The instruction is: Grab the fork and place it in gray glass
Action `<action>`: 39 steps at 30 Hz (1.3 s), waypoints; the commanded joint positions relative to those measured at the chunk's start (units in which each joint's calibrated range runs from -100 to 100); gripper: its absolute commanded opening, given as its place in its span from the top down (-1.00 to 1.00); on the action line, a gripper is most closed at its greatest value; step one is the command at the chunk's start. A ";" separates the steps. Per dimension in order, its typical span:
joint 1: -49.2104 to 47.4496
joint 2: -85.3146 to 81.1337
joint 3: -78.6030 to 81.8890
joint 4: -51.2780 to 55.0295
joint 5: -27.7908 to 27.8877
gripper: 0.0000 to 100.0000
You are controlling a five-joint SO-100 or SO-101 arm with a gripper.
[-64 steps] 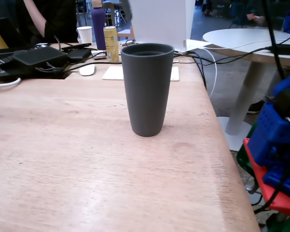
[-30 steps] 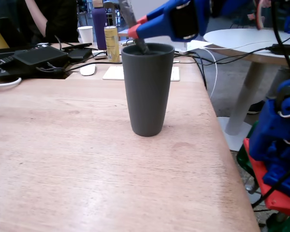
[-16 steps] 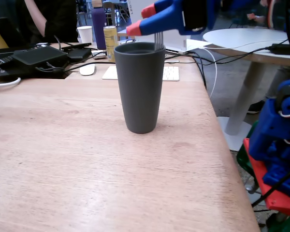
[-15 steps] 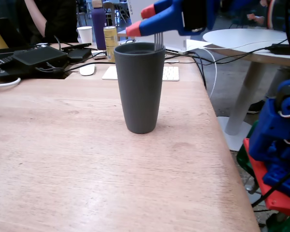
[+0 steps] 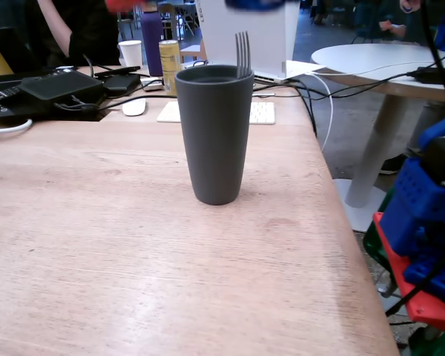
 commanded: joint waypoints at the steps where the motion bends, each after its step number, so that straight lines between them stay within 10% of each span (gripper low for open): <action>1: -1.05 -6.09 7.94 -0.81 -0.24 0.51; 24: 10.79 -47.35 61.74 0.43 -0.15 0.52; 29: 11.13 -50.18 61.84 15.37 -0.15 1.00; 39: 11.13 -50.43 61.65 22.35 0.39 1.00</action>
